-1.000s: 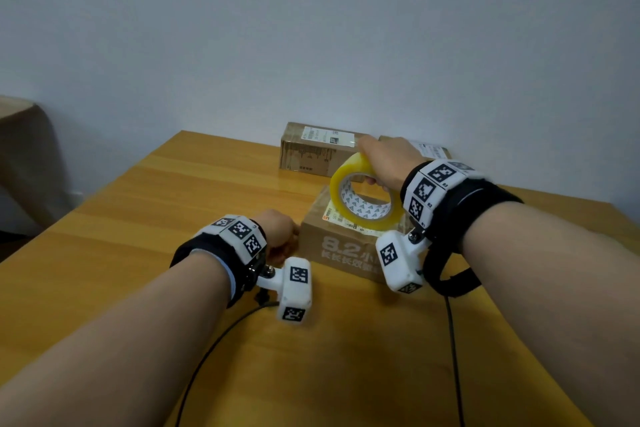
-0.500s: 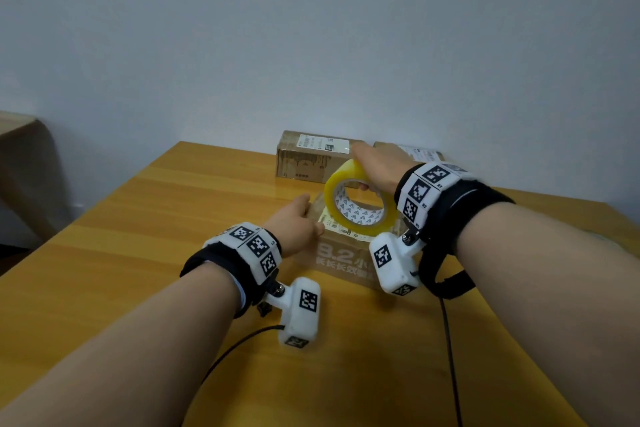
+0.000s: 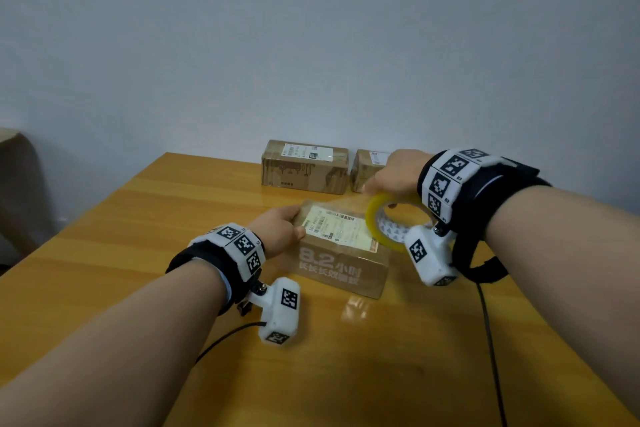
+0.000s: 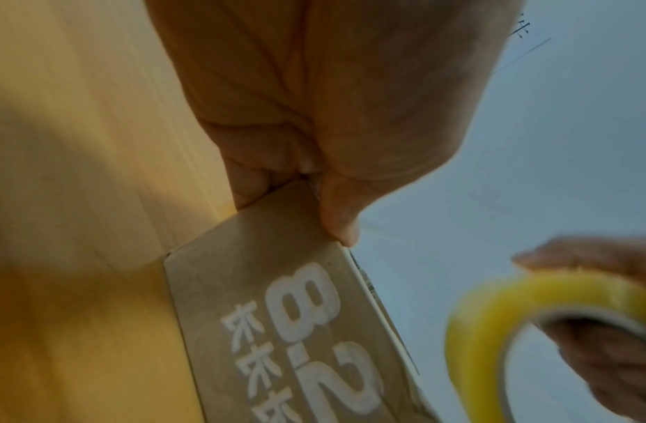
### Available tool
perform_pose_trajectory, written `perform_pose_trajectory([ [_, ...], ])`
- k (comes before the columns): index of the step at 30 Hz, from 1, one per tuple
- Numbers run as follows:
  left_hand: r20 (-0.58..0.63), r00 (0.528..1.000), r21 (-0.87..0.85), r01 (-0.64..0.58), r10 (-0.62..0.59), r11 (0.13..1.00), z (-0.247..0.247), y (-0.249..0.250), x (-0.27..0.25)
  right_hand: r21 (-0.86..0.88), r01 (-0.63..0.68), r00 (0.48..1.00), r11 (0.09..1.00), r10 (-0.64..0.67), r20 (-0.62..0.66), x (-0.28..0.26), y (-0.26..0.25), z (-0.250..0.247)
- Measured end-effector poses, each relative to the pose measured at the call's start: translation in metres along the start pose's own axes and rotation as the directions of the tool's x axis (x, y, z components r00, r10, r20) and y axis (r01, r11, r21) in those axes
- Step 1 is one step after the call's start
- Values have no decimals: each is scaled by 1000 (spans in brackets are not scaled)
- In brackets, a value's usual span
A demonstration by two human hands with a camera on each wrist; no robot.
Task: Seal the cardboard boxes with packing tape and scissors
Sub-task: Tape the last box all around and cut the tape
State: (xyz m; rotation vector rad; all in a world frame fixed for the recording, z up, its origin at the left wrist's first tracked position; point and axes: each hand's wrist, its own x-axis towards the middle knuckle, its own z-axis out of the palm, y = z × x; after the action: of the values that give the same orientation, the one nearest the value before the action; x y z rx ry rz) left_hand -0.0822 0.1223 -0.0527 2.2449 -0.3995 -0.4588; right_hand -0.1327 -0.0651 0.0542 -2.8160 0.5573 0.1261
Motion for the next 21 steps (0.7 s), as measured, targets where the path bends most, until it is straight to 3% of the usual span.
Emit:
perform_pose_trajectory([
  [4,-6,1000,-1,-3,3,1000,1,-1,1,-61,-17,997,998,22,77,0,5,3],
  [9,-24,995,-42,-97,96,994,5,-8,-3,-91,-34,992,995,44,116,-3,-2,2],
  [16,31,995,178,-104,100,979,5,-11,2,-94,-43,990,995,55,131,-18,-12,1],
  [21,55,993,203,-109,100,973,3,-17,7,-74,-47,986,996,58,159,-19,-13,2],
])
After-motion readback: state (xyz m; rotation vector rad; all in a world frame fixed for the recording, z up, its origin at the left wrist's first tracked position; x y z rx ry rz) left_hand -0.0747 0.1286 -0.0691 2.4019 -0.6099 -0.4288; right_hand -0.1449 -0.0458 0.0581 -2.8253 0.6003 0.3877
